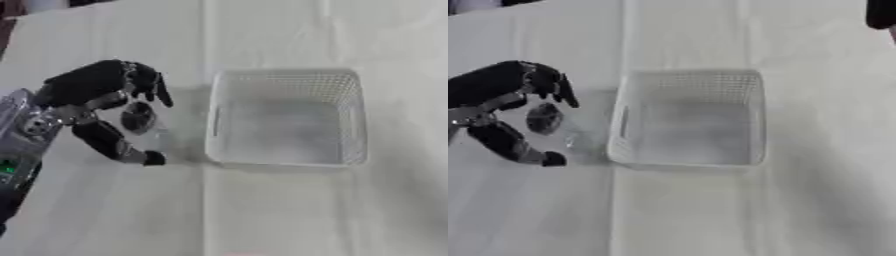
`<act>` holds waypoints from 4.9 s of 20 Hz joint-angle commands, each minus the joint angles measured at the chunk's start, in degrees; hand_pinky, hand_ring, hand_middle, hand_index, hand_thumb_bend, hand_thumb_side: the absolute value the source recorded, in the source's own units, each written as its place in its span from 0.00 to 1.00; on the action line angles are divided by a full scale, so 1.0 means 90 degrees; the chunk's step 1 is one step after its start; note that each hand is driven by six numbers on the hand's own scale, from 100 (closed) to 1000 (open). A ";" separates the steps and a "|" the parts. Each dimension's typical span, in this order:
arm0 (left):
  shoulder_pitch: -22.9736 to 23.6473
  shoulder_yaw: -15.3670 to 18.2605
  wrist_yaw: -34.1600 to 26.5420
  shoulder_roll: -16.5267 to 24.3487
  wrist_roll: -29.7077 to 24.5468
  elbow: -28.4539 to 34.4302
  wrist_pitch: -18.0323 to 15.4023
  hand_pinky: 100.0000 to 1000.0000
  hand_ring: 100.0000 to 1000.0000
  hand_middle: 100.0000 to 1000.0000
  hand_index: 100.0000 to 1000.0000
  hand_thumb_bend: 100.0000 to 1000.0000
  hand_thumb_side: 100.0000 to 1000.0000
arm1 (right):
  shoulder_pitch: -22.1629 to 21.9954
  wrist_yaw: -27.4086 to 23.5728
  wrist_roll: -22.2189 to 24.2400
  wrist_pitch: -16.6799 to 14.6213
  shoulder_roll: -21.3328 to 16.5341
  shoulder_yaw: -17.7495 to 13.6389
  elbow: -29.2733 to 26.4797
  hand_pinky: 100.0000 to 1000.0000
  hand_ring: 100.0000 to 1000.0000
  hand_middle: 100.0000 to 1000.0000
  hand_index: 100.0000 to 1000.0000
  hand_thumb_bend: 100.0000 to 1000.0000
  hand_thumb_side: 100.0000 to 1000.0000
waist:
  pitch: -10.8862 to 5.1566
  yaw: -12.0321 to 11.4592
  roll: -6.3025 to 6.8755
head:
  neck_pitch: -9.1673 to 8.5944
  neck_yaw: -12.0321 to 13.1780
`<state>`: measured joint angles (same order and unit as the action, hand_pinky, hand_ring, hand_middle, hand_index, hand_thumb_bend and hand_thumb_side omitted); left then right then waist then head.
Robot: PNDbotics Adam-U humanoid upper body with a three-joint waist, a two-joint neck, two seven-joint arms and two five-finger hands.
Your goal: Pick up objects on the table and place them in the box.
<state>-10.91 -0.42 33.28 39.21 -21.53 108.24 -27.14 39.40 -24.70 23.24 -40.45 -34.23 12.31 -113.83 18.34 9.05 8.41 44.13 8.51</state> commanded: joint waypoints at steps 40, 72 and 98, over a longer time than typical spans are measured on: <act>0.0090 0.0161 0.2847 -0.0923 0.1530 0.0706 0.1916 0.00 0.00 0.00 0.43 0.00 0.44 | 0.0256 0.0105 0.0816 -0.0990 -0.0235 -0.0009 -0.0084 0.18 0.33 0.63 0.31 0.00 0.94 | 0.0189 0.0056 -0.0105 | -0.0001 -0.0005; -0.0339 0.0497 0.1157 0.0196 0.2552 0.0700 0.2385 0.00 0.00 0.00 0.25 0.00 0.33 | 0.0122 0.0077 0.0756 -0.0793 -0.0136 -0.0044 -0.0084 0.18 0.33 0.62 0.31 0.00 0.96 | -0.0068 -0.0094 -0.0091 | -0.0001 -0.0007; -0.2628 -0.0676 -0.1181 0.0236 0.1326 0.0706 0.1352 0.00 0.00 0.00 0.27 0.00 0.38 | 0.0119 0.0149 0.0762 -0.0511 -0.0009 0.0007 -0.0084 0.18 0.33 0.63 0.31 0.00 0.95 | -0.0262 0.0191 -0.0017 | -0.0001 0.0039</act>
<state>-33.66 -6.20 22.87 41.52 -8.63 113.82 -14.84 39.82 -23.19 24.24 -39.45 -33.96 12.63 -113.83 17.38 10.88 8.52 44.13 8.60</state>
